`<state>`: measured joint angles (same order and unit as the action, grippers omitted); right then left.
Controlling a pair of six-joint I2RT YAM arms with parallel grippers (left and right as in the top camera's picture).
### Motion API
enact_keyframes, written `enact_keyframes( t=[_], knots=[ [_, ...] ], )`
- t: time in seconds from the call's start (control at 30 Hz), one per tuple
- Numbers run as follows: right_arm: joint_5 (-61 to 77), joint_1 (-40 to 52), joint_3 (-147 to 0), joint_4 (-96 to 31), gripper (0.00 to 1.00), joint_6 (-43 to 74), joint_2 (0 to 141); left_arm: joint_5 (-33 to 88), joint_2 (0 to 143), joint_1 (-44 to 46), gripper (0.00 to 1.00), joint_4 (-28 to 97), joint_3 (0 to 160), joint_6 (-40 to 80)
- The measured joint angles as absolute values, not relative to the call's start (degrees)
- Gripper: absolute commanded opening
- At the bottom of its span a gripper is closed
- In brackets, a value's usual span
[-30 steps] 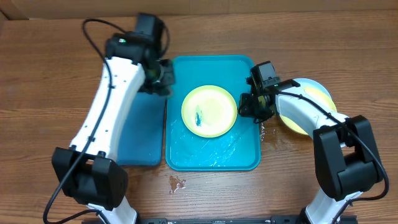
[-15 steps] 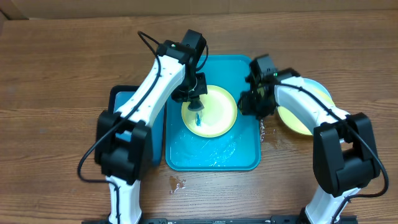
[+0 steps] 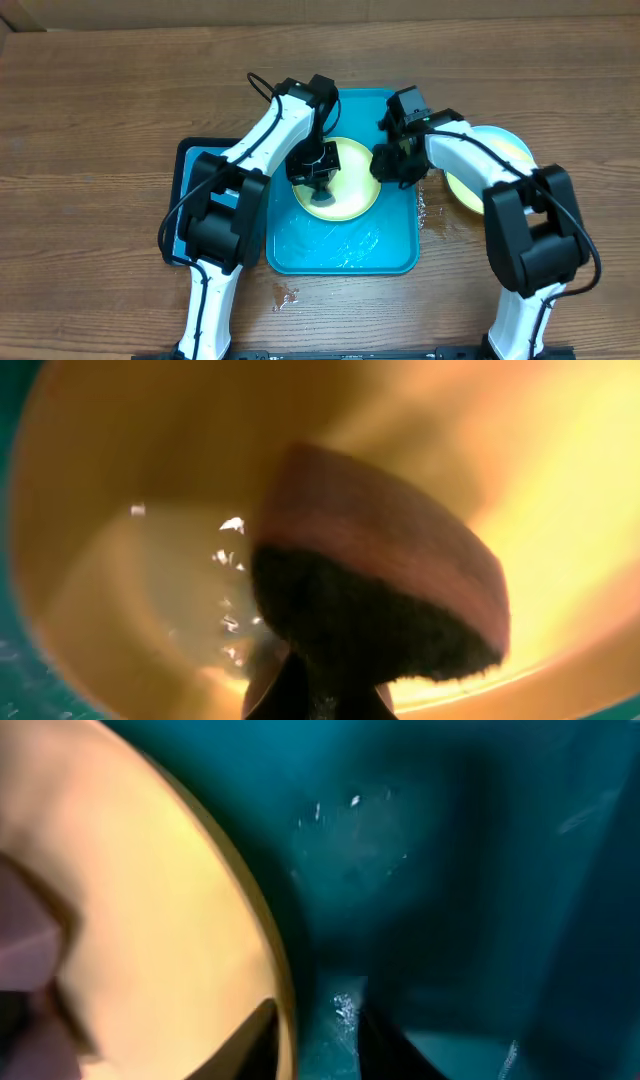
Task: Clean dirty plates on tray and stack at the side
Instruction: 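Scrub the held yellow plate with the sponge using the left gripper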
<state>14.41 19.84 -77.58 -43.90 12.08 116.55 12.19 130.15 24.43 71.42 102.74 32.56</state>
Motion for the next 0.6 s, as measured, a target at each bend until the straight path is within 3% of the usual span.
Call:
enact_keyframes(
  t=[0.1, 0.3, 0.6],
  knots=[
    [15.22, 19.86, -77.6, -43.55, 0.04, 12.29, 116.88, 7.09, 130.15, 24.43, 0.04, 73.97, 102.74, 32.51],
    [17.65, 19.86, -77.65, -43.7, 0.04, 13.69, 117.27, -2.55, 130.15, 24.47, 0.04, 74.94, 102.74, 32.51],
    [17.67, 19.86, -77.76, -44.8, 0.04, 14.35, 117.3, 15.09, 130.74, 26.06, 0.04, 60.71, 102.85, 32.16]
  ],
)
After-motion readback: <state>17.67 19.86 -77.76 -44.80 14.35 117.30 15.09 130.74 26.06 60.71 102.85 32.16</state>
